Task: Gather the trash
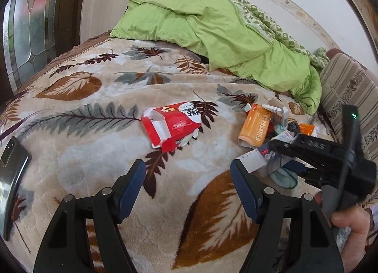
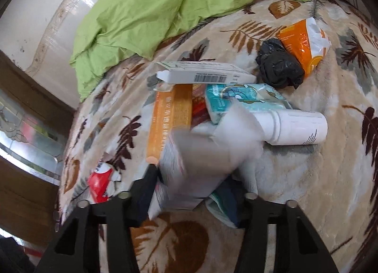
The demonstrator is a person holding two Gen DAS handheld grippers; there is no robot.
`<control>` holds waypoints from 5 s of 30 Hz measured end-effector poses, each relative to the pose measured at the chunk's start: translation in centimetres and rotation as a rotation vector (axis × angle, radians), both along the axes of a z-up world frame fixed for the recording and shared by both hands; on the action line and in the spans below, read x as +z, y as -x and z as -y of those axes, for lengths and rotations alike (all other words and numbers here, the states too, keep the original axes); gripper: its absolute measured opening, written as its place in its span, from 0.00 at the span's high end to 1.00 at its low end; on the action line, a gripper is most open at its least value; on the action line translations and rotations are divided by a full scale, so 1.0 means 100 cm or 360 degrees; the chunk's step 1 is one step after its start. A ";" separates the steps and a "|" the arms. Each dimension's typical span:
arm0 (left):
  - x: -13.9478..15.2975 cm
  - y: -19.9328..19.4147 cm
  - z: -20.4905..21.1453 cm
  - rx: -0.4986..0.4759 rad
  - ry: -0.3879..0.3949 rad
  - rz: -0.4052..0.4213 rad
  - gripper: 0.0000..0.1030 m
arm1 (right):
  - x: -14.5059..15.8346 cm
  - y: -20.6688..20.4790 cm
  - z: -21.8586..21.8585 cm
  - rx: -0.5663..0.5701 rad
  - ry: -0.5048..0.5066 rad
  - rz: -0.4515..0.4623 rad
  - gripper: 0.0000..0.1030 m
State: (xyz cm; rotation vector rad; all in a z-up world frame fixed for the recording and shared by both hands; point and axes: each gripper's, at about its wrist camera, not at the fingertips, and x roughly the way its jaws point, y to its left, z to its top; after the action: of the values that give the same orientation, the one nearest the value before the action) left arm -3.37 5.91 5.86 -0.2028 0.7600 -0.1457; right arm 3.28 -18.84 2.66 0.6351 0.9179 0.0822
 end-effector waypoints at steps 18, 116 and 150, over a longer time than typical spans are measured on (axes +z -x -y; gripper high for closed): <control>-0.041 -0.115 0.024 0.0174 -0.0317 -0.0188 0.15 | 0.049 0.033 0.015 0.0145 0.0022 0.0300 0.65; -0.013 -0.062 0.050 -0.0018 -0.0260 0.0036 0.61 | 0.061 0.064 0.033 0.0094 0.0230 0.0419 0.66; 0.006 0.057 0.127 -0.0244 -0.0419 0.0297 0.58 | 0.054 0.134 0.041 0.0190 0.0406 0.0422 0.66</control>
State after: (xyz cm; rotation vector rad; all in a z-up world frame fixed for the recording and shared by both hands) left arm -9.07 -6.80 6.49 0.1186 0.6010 -0.2054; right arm -10.16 -22.93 8.09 0.3227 0.6945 0.1495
